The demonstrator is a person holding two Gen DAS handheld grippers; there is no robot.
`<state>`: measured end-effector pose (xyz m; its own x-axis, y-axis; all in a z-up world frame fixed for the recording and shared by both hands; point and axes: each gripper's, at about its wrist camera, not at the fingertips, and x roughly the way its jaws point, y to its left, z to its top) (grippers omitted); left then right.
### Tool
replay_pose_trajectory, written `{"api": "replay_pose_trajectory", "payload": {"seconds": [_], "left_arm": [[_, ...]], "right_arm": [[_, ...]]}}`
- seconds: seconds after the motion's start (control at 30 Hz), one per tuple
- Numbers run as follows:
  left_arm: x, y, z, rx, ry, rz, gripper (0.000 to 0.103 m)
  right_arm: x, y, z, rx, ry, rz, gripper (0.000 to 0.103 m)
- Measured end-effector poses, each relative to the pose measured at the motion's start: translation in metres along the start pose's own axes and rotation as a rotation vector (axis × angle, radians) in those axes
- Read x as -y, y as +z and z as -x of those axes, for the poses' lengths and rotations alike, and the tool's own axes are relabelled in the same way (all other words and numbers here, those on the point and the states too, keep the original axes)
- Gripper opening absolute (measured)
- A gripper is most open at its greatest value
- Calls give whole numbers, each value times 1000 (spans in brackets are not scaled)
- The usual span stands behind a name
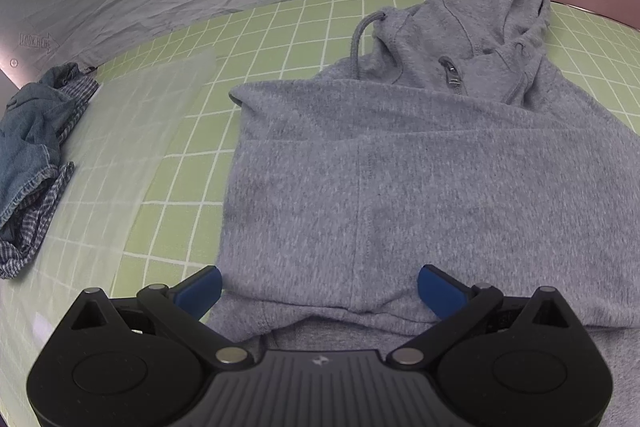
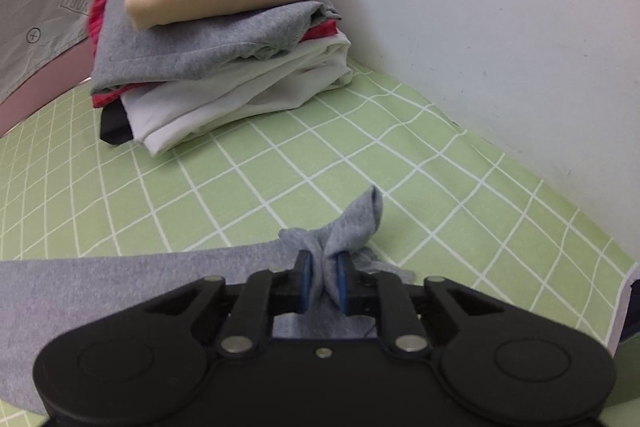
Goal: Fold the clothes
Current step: 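Grasp the sleeve cuff with the right tool and fold it back over the body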
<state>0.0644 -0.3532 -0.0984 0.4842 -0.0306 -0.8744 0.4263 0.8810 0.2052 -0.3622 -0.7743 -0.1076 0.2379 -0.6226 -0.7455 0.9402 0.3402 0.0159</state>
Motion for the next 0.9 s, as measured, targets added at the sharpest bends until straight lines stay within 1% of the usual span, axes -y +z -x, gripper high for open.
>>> {"api": "replay_pose_trajectory", "payload": {"seconds": [0.03, 0.1, 0.17, 0.23, 0.37, 0.5, 0.67, 0.83, 0.9], "left_arm": [[-3, -2, 3, 2, -12, 14, 103], [-11, -8, 15, 36, -42, 41, 103], [-19, -15, 27, 67, -53, 50, 103], [-27, -22, 39, 93, -59, 48, 103], [-47, -34, 57, 127, -62, 33, 103], [-73, -43, 65, 138, -56, 36, 103], [-107, -58, 68, 134, -53, 36, 103], [-142, -75, 65, 116, -63, 51, 103], [-154, -83, 64, 112, -66, 51, 103]], "right_arm": [[-4, -1, 9, 15, 19, -12, 12], [-13, -5, 29, 44, 64, -41, 12], [-24, -9, 49, 66, 130, -80, 12], [-40, -16, 65, 74, 204, -100, 12], [-80, -31, 93, 64, 322, -82, 12], [-129, -49, 117, 32, 431, -67, 12], [-198, -71, 141, 5, 521, 0, 12], [-279, -96, 163, -24, 596, 102, 12], [-315, -110, 172, -39, 640, 138, 12]]}}
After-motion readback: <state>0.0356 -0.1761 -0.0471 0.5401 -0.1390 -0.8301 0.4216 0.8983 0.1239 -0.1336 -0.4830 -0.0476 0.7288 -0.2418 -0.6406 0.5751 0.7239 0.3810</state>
